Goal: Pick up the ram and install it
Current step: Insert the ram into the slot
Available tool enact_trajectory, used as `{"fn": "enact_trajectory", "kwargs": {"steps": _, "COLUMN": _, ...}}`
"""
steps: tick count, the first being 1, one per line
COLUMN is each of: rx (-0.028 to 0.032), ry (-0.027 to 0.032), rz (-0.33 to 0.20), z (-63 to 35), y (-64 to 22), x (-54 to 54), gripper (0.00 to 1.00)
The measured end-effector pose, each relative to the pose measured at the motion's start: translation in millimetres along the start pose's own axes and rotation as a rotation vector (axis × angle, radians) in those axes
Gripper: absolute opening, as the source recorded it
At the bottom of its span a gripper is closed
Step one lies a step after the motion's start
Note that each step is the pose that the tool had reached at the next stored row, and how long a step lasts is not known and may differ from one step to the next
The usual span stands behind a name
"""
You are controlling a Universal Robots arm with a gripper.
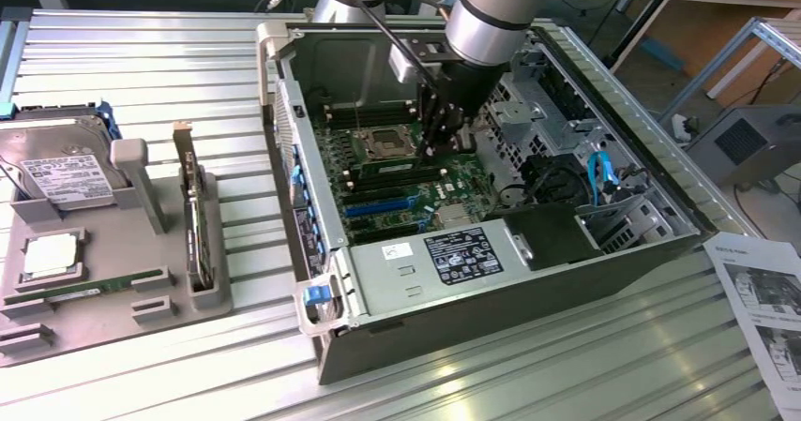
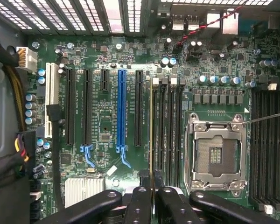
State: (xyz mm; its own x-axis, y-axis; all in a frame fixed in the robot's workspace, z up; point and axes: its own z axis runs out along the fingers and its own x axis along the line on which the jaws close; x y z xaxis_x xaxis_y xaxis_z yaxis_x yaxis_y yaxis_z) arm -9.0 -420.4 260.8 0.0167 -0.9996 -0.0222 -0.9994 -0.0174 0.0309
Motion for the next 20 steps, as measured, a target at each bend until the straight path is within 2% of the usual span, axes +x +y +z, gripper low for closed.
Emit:
{"fn": "enact_trajectory", "kwargs": {"steps": 6, "rx": 0.0000, "ry": 0.0000, "rz": 0.000, "z": 2.8, "y": -0.3, "x": -0.6, "gripper": 0.13}}
{"fn": "enact_trajectory", "kwargs": {"steps": 12, "rx": 0.0000, "ry": -0.0004, "rz": 0.001, "z": 12.9, "y": -1.1, "x": -0.7, "gripper": 0.13}}
{"fn": "enact_trajectory", "kwargs": {"steps": 20, "rx": 0.0004, "ry": -0.0009, "rz": 0.018, "z": 13.8, "y": -1.1, "x": -0.9, "gripper": 0.13}}
